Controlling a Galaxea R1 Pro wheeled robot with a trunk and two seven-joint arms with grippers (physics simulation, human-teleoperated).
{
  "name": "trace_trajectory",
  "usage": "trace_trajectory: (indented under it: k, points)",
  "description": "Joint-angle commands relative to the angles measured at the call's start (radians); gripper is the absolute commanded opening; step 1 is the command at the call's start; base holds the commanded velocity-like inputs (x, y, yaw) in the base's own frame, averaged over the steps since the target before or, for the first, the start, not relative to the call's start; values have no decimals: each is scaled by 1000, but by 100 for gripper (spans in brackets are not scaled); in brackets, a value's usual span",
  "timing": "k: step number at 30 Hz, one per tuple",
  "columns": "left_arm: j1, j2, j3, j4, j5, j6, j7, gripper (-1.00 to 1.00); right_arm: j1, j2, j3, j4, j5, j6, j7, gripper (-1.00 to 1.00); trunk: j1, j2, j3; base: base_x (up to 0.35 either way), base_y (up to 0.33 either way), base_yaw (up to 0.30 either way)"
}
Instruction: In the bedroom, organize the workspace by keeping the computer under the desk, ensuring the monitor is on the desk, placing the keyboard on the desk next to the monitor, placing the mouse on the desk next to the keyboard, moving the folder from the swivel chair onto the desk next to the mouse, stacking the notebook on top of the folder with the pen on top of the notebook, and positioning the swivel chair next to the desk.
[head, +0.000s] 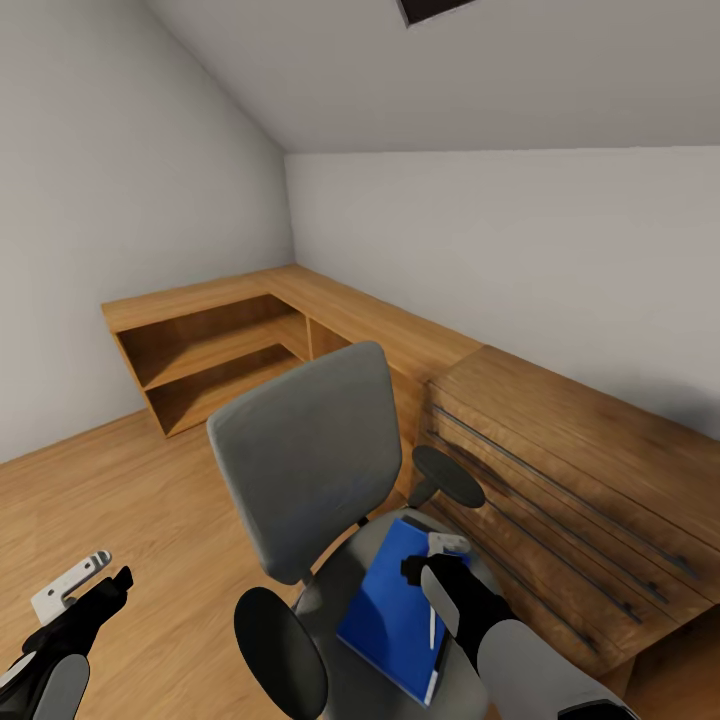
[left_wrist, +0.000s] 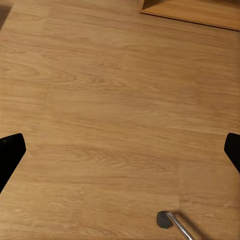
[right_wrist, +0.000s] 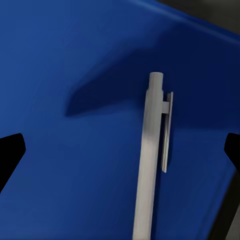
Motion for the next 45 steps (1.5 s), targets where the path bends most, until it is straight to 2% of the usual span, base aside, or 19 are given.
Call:
trace_trajectory:
  k: [1,28,33,45]
  points:
    - [0,0,0,-2,9,3,7,100,-1,0,5,-1,-9,4,-9,100,0,-1,-1,0,0,0]
    - [-1,0,0,-2,9,3,7,100,-1,0,7,-1,-9,4,-24,100,4,-8,-4,0,0,0]
    - [-1,0,0,-2,9,3,7,100,-1,0,7,-1,-9,4,-25,100,23,-43,-20,0,0,0]
    - [0,0,0,-2,9,3,7,100,-1,0,7,-1,-9,4,-25,100,23,-43,-20,0,0,0]
